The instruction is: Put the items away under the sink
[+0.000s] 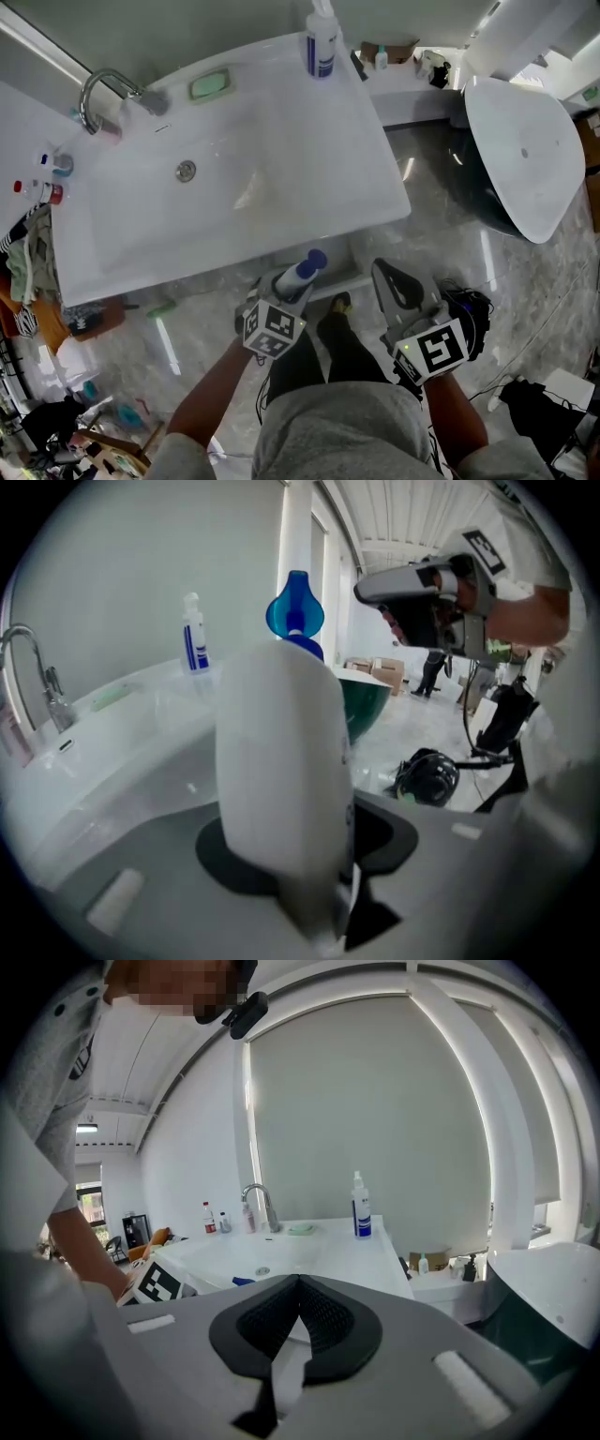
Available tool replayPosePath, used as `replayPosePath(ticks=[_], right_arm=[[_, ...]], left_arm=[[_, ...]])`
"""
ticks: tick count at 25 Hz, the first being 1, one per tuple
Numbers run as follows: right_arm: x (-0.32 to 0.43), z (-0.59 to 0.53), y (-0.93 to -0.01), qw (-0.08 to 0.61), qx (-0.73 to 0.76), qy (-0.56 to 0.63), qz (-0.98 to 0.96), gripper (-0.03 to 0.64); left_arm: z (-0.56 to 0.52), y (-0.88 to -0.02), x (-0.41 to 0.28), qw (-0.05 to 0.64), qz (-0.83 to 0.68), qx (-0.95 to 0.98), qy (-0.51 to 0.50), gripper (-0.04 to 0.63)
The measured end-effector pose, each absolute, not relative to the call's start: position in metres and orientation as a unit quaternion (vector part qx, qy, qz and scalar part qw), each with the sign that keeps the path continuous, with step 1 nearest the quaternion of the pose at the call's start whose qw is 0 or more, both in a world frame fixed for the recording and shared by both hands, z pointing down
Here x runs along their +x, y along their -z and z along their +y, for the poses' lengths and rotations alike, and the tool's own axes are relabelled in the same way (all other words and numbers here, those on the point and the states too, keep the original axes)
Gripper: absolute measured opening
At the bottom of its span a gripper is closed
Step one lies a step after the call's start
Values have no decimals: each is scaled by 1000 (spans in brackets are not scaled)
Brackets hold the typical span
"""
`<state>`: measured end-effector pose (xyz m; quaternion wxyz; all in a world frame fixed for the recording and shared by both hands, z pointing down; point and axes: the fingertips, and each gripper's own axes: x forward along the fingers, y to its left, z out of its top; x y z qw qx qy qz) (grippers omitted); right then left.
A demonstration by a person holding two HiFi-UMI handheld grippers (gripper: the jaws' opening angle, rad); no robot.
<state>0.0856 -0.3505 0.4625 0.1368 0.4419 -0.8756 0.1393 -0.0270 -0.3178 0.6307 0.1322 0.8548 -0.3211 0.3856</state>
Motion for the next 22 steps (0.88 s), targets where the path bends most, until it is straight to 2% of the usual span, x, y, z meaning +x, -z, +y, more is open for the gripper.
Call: replayPosePath(ticks=[12, 17, 22], right_arm=[[86, -344, -518, 148, 411, -186, -880, 0], [92, -343, -525, 141, 412, -206, -877, -2], [106, -340, -534, 156, 420, -204, -870, 0]], left_arm=[[-308, -749, -38, 149, -217, 801, -538, 189], [-318, -778, -40, 173, -206, 778, -568, 189], [-325, -803, -29, 165, -173, 766, -596, 189]])
